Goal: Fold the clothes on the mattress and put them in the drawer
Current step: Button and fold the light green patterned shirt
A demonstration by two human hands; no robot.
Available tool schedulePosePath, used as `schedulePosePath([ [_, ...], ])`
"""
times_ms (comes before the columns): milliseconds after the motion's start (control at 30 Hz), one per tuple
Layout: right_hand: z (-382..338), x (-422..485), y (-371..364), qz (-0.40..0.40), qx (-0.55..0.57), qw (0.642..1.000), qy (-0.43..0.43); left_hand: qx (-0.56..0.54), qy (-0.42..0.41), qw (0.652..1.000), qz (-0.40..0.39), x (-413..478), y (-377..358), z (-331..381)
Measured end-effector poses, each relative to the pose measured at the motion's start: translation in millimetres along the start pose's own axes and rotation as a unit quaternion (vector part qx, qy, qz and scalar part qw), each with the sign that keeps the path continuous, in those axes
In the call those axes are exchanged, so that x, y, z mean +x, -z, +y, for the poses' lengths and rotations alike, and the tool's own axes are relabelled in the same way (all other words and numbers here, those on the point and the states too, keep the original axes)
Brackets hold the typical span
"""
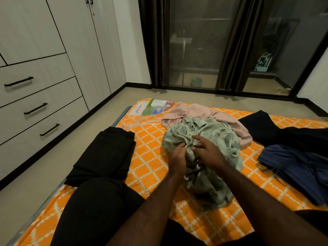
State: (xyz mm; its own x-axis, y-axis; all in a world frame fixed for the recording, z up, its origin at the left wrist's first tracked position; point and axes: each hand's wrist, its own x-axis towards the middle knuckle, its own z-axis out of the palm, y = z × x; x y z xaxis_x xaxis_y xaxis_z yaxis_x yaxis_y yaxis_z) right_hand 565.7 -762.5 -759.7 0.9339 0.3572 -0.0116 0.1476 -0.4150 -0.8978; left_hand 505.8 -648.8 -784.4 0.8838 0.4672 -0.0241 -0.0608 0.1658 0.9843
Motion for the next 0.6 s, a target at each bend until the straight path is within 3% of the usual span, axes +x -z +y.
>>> schedulePosePath([
  [133, 0, -2, 0, -0.056, -0.036, 0.998, -0.012, -0.046, 0.059, 0.991, 0.106, 7, 5, -1],
  [300, -2, -2, 0, -0.128, -0.132, 0.982, 0.039, 0.120, 0.022, 0.974, 0.191, 12, 9, -7],
  [400, -5, -2, 0, -0.205, -0.180, 0.961, 0.057, 0.188, -0.019, 0.967, 0.170, 14, 11, -8],
  [500, -4, -3, -2, -0.275, -0.219, 0.934, 0.068, 0.258, -0.018, 0.958, 0.127, 17, 10, -11],
  [600, -1, 0, -2, -0.295, -0.248, 0.921, 0.055, 0.293, 0.016, 0.954, 0.068, 16, 10, -13],
])
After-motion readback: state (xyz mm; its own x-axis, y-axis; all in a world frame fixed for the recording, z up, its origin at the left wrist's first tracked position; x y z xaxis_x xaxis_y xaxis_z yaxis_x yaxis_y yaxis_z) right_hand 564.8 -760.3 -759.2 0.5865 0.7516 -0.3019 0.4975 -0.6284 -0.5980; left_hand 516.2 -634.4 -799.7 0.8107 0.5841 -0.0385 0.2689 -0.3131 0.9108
